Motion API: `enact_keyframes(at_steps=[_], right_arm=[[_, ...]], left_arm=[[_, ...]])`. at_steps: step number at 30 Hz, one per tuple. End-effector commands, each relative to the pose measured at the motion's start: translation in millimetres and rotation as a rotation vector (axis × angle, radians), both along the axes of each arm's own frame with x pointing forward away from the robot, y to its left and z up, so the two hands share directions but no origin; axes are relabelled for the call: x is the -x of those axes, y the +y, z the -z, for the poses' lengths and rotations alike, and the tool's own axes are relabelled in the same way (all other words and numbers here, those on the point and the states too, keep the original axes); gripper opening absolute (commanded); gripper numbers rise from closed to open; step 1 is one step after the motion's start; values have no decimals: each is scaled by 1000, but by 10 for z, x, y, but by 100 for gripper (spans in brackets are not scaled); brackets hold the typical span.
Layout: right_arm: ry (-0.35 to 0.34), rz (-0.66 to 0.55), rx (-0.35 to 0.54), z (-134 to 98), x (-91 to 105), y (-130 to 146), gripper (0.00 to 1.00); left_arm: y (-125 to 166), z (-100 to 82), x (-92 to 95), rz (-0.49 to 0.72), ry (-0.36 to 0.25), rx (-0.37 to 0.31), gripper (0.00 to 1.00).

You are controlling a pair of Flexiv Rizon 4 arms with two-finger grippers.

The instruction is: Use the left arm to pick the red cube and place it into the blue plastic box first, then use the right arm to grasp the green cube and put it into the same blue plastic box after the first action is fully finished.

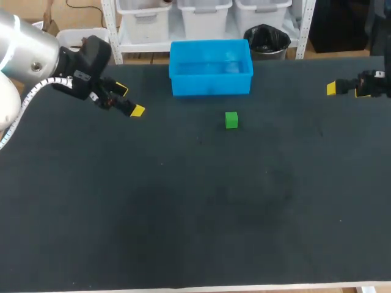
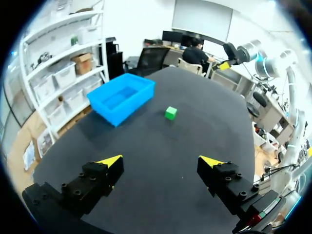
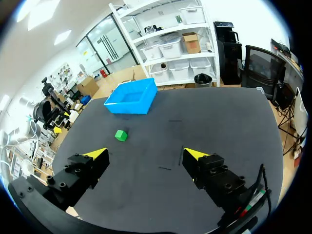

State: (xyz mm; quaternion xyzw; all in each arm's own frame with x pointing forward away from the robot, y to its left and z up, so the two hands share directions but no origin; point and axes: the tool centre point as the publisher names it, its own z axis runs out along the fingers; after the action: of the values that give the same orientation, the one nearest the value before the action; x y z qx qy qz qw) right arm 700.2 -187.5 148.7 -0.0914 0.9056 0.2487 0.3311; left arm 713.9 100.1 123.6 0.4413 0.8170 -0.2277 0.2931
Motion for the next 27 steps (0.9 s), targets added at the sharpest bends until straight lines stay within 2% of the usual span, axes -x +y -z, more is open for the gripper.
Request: enact_keyframes(at_steps=[1,8,17,23,27], right_arm=[[1,1,1,-3,1,4,100],[1,1,1,-3,1,4,100],[0,-36,-1,36,71,-142,100],[43,-79,44,129,106,-180,100],[63,-76,39,160,108,-168,100]], left_arm=[[10,6,1,2,-3,4,100],[10,6,1,2,-3,4,100],[10,6,1,2,-3,4,100],[10,6,1,2,-3,4,100],[10,6,1,2,-3,4,100]])
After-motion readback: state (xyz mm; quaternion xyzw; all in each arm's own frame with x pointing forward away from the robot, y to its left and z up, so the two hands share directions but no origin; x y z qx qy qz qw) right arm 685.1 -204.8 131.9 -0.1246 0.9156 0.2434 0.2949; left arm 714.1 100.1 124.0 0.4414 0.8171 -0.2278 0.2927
